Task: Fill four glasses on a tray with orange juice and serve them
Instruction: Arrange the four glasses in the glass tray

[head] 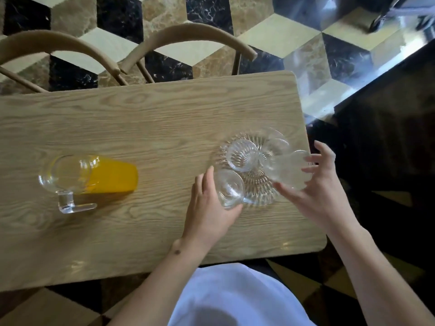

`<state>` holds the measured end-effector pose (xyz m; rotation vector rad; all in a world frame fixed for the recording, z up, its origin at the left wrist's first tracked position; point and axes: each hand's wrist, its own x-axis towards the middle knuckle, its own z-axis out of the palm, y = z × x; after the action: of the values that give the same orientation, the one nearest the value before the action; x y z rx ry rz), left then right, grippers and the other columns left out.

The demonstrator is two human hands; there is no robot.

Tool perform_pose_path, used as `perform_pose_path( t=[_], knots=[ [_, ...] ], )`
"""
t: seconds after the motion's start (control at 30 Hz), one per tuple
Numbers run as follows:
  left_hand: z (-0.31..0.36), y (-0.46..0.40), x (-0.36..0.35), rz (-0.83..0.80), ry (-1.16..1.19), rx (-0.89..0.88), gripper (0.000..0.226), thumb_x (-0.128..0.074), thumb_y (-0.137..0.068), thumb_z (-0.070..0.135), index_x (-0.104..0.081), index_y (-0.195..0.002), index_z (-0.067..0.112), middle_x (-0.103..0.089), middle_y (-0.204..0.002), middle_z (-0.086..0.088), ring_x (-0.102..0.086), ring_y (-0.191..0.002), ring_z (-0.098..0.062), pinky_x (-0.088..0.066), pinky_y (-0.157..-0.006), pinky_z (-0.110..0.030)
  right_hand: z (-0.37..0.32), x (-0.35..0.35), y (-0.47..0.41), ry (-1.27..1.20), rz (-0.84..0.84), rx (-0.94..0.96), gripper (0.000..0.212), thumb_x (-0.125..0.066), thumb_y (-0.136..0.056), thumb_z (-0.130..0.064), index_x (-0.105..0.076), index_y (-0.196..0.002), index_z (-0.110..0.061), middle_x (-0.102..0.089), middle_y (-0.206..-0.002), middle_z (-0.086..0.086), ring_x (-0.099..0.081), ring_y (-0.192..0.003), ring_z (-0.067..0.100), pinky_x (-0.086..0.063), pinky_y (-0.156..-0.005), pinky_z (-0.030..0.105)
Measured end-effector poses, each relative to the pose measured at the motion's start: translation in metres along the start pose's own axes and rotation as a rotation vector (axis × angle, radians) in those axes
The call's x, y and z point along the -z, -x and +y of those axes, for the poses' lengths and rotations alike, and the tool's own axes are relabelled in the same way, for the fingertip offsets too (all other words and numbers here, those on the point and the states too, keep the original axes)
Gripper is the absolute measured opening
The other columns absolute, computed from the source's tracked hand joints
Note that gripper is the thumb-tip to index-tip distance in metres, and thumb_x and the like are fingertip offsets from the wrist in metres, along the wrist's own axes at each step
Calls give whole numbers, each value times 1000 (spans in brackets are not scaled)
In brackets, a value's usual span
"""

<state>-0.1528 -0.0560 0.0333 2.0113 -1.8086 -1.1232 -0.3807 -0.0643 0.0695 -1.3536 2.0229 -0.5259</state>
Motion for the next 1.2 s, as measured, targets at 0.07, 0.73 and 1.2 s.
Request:
perform_pose_path(
  t=[0.07, 0.73, 1.2],
  knots=[
    [2, 0, -14, -28, -11, 6, 118, -84, -75, 47, -11, -160, 11, -34, -154, -9, -34, -145, -25, -36, -117, -39, 16, -4, 6, 29, -15, -35, 114, -88, -69, -48, -15, -154, -31, -48, -142, 3, -56, -116, 15, -54, -91, 41],
    [17, -23, -86, 15, -77, 27, 134, -91, -68, 43, 0, -161, 9, -32, -155, -18, -35, -140, -34, -39, -112, -43, 58, -46, -14, 218, -207, -126, 128, -87, -67, -51, -2, -159, -24, -37, -157, 5, -41, -140, 27, -45, -105, 45],
    [9, -86, -35, 106, 421, 413, 42, -75, -83, 38, -66, -115, 12, -70, -96, 0, -71, -86, -20, -60, -86, -43, 62, -4, -74, 13, -161, -248, 59, -65, -91, -50, -63, -132, -7, -68, -127, 9, -63, -118, 25, -50, -99, 39]
  ],
)
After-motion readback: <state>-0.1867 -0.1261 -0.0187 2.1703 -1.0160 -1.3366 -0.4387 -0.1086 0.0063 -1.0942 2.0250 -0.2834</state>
